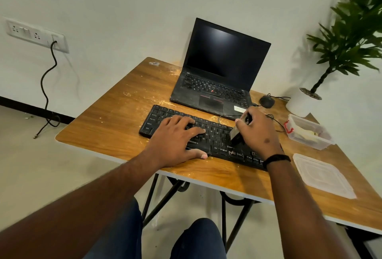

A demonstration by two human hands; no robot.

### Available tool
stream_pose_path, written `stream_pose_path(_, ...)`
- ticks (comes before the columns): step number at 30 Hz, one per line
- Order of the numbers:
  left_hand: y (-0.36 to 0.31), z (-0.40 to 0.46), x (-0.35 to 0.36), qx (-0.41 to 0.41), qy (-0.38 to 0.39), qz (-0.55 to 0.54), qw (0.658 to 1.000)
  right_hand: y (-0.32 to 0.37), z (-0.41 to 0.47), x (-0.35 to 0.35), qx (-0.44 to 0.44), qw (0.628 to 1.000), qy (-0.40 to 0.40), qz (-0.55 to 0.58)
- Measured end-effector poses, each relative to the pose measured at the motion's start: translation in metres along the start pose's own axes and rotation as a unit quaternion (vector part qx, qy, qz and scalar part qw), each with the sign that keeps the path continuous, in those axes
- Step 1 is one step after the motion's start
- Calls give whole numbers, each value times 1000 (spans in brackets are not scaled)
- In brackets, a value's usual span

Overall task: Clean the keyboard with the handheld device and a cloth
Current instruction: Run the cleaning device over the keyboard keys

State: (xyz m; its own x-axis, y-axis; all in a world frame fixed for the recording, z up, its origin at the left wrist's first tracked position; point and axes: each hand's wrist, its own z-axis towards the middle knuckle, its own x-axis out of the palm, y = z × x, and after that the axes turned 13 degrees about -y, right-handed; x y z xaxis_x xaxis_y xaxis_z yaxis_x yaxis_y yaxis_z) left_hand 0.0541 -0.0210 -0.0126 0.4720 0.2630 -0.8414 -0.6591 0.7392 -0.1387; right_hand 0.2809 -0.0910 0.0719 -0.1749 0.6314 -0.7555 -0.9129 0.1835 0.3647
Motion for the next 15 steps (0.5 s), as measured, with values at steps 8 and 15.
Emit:
stream_pose_path(8,0,0,0,1,0,-1,1000,14,-6,-10,-4,990,-18,-142)
stream_pose_path(15,0,0,-2,1,0,-1,1000,46,-22,10,-32,999,10,13)
